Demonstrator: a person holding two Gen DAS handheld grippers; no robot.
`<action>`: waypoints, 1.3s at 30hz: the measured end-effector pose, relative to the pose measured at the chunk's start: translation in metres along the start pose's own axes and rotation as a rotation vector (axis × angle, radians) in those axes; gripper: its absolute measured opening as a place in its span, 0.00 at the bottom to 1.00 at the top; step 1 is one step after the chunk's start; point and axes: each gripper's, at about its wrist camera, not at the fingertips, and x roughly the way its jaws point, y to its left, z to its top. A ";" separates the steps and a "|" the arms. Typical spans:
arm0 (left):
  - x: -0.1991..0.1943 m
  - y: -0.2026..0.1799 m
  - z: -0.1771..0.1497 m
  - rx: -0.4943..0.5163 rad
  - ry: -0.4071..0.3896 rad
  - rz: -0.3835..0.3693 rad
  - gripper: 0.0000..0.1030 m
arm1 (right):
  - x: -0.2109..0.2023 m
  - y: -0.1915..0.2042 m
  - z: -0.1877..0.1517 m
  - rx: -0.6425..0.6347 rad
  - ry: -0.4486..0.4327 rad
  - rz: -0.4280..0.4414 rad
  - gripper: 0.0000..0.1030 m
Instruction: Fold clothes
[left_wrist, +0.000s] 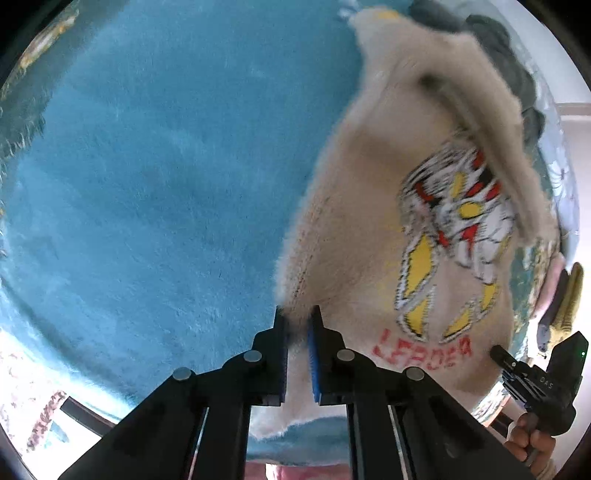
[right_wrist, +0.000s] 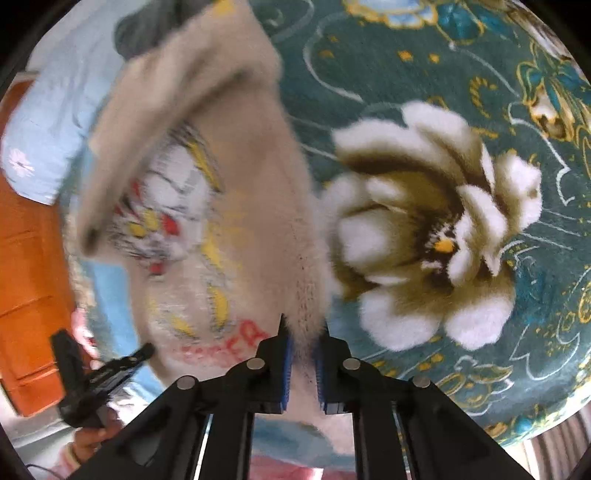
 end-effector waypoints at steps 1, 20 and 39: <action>-0.010 -0.003 0.001 0.008 -0.016 -0.011 0.09 | -0.010 0.004 0.000 -0.010 -0.017 0.037 0.10; -0.113 -0.031 -0.011 0.052 -0.050 -0.172 0.08 | -0.123 0.065 -0.010 -0.114 -0.144 0.270 0.10; -0.073 -0.033 0.125 -0.285 -0.017 -0.282 0.09 | -0.070 0.028 0.101 0.289 -0.102 0.319 0.10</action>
